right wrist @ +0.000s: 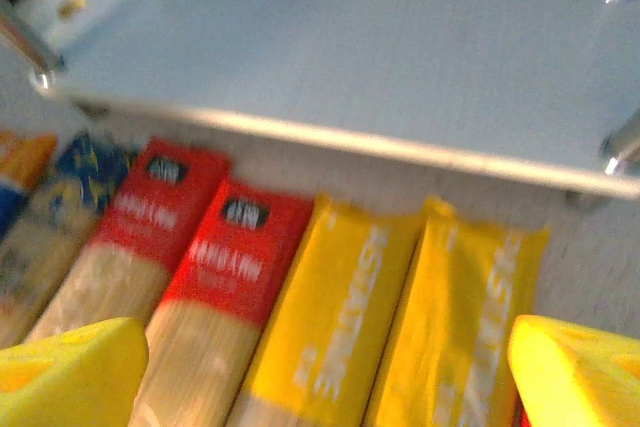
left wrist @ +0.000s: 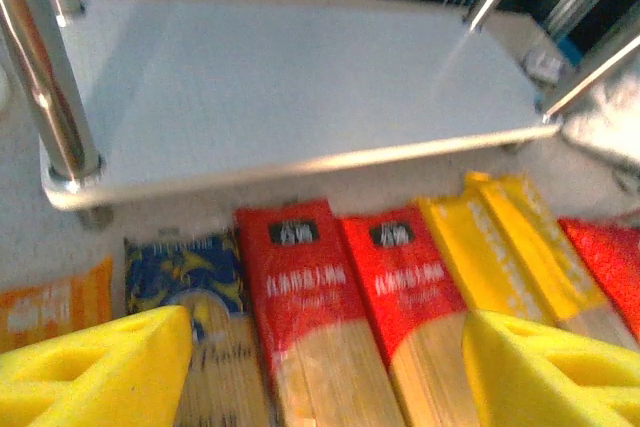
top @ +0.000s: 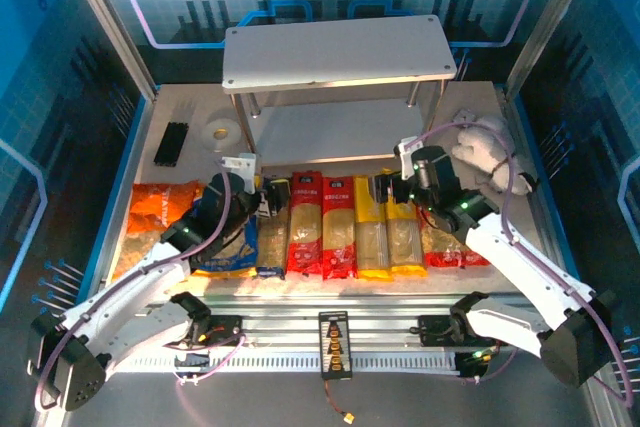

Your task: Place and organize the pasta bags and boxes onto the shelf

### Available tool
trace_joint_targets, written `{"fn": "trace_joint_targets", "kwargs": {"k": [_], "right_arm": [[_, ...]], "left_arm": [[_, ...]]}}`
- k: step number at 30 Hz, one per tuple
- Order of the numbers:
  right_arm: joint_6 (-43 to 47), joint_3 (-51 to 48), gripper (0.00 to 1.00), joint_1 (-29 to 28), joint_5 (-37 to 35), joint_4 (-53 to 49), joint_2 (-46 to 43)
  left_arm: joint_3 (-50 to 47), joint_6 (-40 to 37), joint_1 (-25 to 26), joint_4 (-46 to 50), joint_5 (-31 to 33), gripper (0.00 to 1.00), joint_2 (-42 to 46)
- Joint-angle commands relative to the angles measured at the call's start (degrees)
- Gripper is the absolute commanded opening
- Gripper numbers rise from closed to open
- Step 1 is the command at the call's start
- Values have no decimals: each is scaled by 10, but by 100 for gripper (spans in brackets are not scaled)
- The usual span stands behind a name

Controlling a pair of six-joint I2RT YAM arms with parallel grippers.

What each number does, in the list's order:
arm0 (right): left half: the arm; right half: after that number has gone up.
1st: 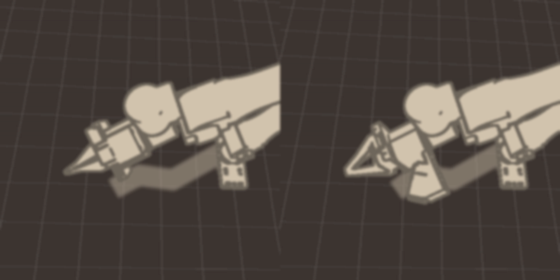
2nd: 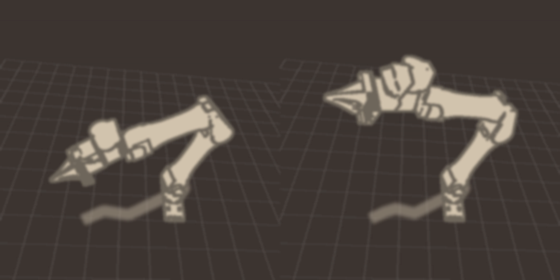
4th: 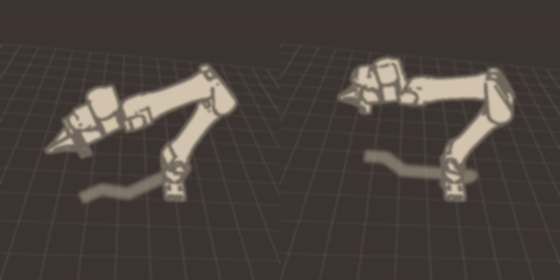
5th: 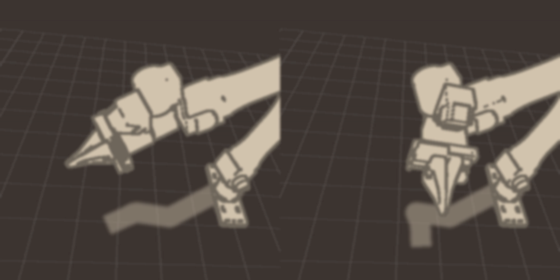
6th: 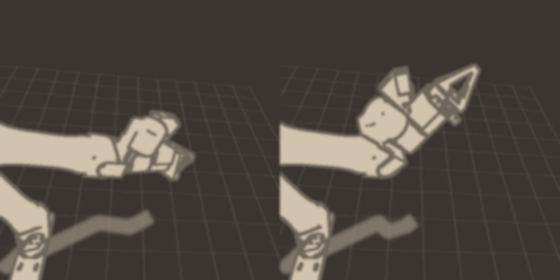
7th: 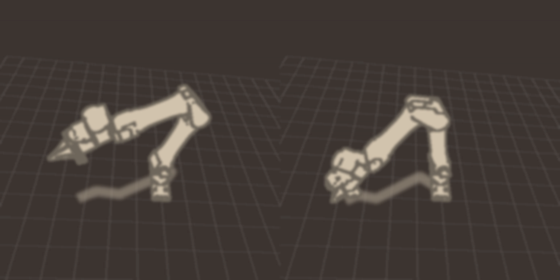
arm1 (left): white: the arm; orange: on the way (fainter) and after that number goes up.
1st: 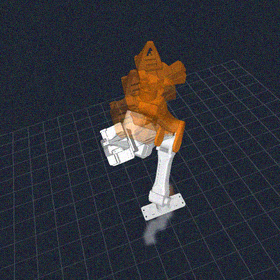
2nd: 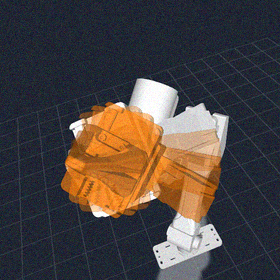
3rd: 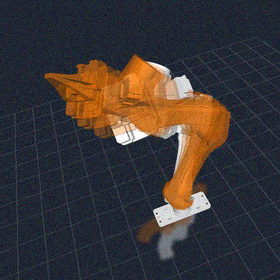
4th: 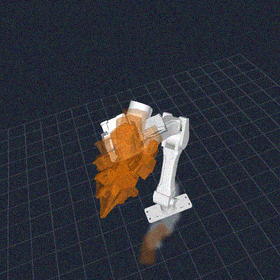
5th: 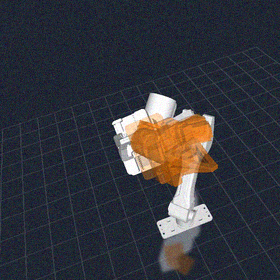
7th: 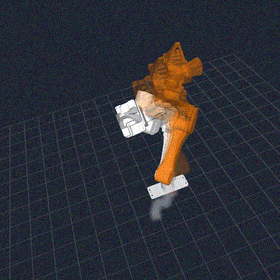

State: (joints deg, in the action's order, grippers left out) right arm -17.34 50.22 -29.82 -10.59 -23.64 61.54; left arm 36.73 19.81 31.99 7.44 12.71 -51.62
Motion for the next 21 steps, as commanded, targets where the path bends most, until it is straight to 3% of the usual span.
{"fn": "trace_joint_targets", "kwargs": {"k": [1,10,21], "right_arm": [[-73,5,95,-16,-45,-138,12],[-99,-13,91,-9,-28,-156,110],[-99,-44,85,28,-2,-101,171]], "left_arm": [[-32,61,9,68,16,74,32],[-34,81,9,96,-6,76,46],[-47,92,9,100,-3,76,62]]}}
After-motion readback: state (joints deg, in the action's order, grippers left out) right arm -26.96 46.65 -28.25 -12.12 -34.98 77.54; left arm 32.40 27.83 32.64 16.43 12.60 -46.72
